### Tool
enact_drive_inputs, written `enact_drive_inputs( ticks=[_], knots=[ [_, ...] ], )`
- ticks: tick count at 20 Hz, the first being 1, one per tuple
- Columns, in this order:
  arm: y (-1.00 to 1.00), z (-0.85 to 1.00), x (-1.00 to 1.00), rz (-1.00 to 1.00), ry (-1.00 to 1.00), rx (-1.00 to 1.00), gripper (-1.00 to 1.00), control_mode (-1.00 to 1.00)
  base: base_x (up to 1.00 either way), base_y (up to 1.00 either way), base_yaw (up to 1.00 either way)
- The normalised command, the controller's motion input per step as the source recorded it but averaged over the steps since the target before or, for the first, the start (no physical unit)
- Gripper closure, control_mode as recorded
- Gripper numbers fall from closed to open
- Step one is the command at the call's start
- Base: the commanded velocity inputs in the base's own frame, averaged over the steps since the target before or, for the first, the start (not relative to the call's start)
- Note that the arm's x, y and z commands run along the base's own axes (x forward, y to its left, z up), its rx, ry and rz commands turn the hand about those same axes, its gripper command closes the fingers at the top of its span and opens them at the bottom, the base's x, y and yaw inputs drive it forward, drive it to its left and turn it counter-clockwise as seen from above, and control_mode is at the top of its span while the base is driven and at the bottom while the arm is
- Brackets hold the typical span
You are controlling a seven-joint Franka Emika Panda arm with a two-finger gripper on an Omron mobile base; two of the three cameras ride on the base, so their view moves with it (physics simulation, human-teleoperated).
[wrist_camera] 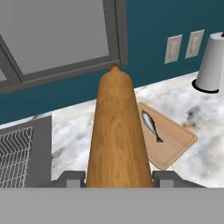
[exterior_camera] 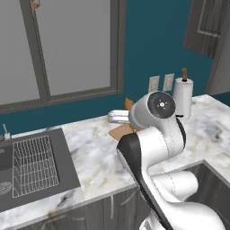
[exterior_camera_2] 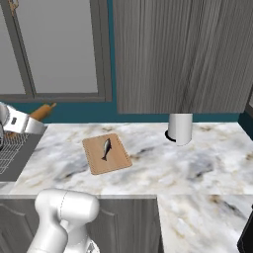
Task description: Open the cabinet, retrieve the rolling pin, and place it next to the meat on the cutting board to prepare for tenderizing.
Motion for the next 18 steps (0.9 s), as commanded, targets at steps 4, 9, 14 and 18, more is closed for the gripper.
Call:
enact_drive_inputs(
  ticks=[4, 9, 14, 18],
  knots=[
    [-0.12, -0.47, 0.44, 0.0, 0.07, 0.0, 1.0, -1.0, 0.0, 0.0, 0.0],
    [-0.12, -0.48, 0.39, 0.0, 0.01, 0.0, 1.0, -1.0, 0.0, 0.0, 0.0],
    [-0.18, -0.43, 0.39, 0.0, 0.0, 0.0, 1.0, -1.0, 0.0, 0.0, 0.0],
    [-0.29, -0.36, 0.43, 0.0, 0.0, 0.0, 1.0, -1.0, 0.0, 0.0, 0.0]
  ],
)
